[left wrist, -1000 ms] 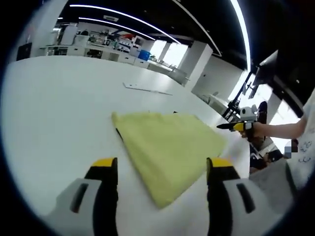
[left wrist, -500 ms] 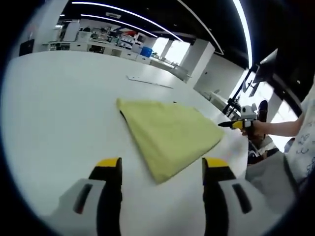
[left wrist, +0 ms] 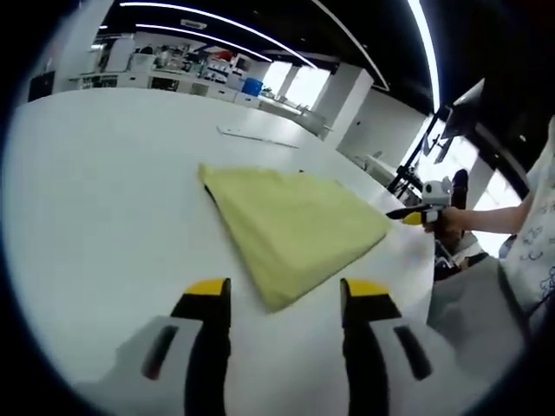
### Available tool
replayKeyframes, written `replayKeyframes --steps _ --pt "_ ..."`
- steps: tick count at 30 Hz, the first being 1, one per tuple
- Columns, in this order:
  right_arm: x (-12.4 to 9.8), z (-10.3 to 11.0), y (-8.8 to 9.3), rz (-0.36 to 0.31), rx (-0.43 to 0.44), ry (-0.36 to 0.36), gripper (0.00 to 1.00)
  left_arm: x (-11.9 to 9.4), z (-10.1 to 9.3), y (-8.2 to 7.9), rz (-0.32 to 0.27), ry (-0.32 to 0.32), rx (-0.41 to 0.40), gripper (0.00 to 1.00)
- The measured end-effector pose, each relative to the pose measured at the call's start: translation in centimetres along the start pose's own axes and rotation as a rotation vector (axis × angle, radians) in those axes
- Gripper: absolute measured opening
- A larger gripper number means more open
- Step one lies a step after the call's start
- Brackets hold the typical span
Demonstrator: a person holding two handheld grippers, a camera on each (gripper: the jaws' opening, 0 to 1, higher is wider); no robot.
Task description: Fold the garment on the visible template until the final outline fits inside the template.
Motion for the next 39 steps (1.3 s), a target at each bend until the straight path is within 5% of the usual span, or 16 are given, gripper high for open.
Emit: replayKeyframes --steps 4,26,39 --pt "0.4 -0.1 0.6 0.018 0.009 -0.026 0.27 0.1 1.4 0.7 0.023 0.006 -0.018 0.32" --pt "1.7 -0.5 1.3 0.027 0.014 -0.052 0.00 1.0 3.8 2.2 0.068 0.013 0.011 0.03" --pt "0.9 0.2 1.2 0.019 0.013 -0.059 0.00 0.8 4.1 2.1 0.059 -0.010 0.000 0.00"
Point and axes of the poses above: the point that each gripper's makers call its tool centre point, and the gripper's own axes: x roughly forward along the fingers, z roughly to its left, y roughly out of its underside, the point moved 8 cm from there along -x, roughly backward along the fingers, and after that the axes turned 10 degrees about -y, right-handed, at the moved point
